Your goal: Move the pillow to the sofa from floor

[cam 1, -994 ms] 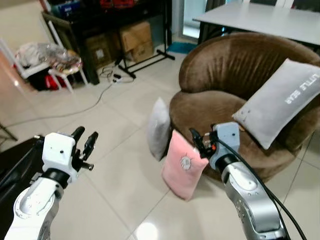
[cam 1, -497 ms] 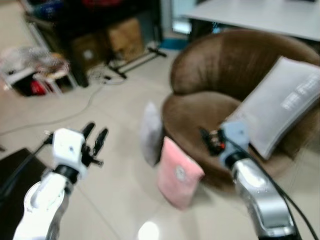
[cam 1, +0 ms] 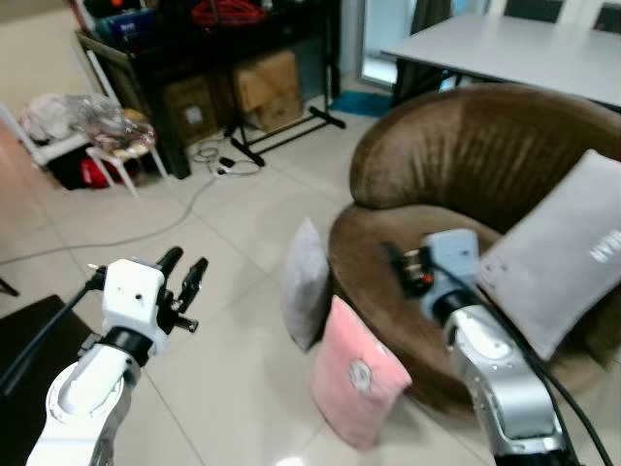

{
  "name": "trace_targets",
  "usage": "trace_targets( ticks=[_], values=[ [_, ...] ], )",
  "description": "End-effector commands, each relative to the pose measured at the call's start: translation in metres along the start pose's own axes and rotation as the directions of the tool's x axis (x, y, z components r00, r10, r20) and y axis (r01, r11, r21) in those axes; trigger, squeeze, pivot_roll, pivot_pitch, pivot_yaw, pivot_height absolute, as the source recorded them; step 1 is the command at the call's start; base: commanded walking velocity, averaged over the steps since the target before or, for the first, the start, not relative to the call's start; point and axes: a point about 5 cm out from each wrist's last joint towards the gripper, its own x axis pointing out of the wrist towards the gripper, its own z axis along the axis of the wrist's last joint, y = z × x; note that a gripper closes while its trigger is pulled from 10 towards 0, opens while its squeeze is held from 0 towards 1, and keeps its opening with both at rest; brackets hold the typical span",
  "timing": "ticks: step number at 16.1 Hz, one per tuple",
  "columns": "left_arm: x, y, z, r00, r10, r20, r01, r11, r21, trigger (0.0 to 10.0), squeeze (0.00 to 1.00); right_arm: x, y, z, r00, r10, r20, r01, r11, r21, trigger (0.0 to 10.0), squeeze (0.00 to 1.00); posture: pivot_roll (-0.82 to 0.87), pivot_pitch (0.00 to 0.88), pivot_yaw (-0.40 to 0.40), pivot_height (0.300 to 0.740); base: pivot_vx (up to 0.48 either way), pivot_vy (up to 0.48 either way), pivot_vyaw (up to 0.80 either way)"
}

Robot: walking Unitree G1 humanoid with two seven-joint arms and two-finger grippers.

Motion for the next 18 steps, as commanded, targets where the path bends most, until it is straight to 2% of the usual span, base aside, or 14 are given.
trace_targets(
  ticks=[1, 9, 12, 13, 18],
  values=[
    [-0.0026, 0.007, 0.0022, 1.0, 0.017, 0.003, -0.017, 0.999, 0.034, 10.0, 0.0, 0.004, 0.0076, 0.0072, 0.999, 0.008, 0.038, -0.008, 1.0, -0.013, 10.0, 0.0, -0.04, 0.0, 0.073, 0.74, 0.352, 0.0, 0.0],
    [-0.0014, 0.0042, -0.0007, 1.0, 0.004, 0.0, -0.004, 0.999, 0.05, 10.0, 0.0, 0.0066, 0.0052, 0.0089, 0.999, 0.001, 0.052, 0.002, 0.998, -0.057, 10.0, 0.0, -0.04, 0.0, 0.06, 0.74, 0.351, 0.0, 0.0],
    [0.0002, 0.005, -0.0025, 1.0, 0.022, -0.006, -0.021, 0.996, 0.084, 10.0, 0.0, 0.0057, 0.0029, 0.0052, 0.999, 0.029, 0.035, -0.03, 0.999, 0.015, 10.0, 0.0, -0.04, 0.0, 0.06, 0.74, 0.199, 0.0, 0.0],
    [0.0006, 0.0049, -0.0023, 1.0, 0.022, -0.004, -0.022, 0.996, 0.084, 10.0, 0.0, 0.0058, 0.0024, 0.004, 0.999, 0.028, 0.03, -0.028, 1.0, 0.012, 10.0, 0.0, -0.05, 0.0, 0.061, 0.74, 0.0, 0.0, 0.0],
    [0.0022, 0.0007, -0.0056, 1.0, 0.022, -0.006, -0.021, 0.995, 0.102, 10.0, 0.0, 0.0089, -0.0018, 0.0045, 0.999, 0.021, 0.042, -0.021, 1.0, 0.013, 10.0, 0.0, -0.04, 0.0, 0.048, 0.685, 0.0, 0.0, 0.0]
  ],
)
